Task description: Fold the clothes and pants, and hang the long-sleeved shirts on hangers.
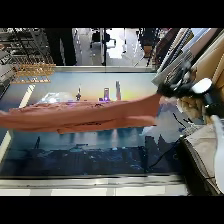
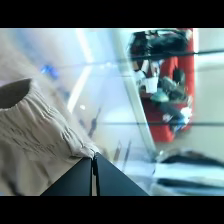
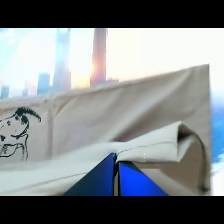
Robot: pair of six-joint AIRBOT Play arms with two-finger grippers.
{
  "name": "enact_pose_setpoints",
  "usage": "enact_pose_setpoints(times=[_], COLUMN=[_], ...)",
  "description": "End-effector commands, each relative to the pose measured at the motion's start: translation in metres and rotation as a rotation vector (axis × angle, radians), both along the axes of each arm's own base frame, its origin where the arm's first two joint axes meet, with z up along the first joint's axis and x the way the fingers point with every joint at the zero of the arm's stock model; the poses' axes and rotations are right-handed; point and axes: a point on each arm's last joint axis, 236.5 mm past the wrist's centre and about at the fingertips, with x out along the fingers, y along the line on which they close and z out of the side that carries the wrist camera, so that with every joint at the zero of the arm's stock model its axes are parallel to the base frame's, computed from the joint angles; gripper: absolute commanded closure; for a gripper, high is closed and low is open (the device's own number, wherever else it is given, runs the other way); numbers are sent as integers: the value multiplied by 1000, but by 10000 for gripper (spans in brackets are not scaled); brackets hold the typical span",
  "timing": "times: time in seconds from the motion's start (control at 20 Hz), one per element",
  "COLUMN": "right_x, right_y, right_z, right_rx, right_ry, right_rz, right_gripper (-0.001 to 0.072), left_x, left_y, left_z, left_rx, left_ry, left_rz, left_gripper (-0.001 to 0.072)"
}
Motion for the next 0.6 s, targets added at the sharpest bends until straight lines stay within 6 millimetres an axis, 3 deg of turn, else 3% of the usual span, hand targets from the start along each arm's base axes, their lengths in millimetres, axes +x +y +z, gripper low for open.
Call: enact_pose_setpoints(times=[0.0,0.15,0.35,0.45,0.55], right_x=[-65,-139,-238,-263,-257], right_y=[-28,-24,-14,-11,-12], right_z=[31,-32,-118,-136,-128], right_rx=[-256,-266,-215,-198,-199], right_ry=[86,218,368,400,354], right_rz=[56,78,46,26,13], right_gripper=[702,702,702,702,702], left_x=[-18,-70,-123,-153,-174], left_y=[8,27,24,34,43], left_z=[8,-52,-90,-107,-111], left_rx=[203,263,290,263,242], left_ry=[117,360,368,419,437], left_rz=[-44,-60,-176,-142,-100], left_gripper=[698,696,697,697,698])
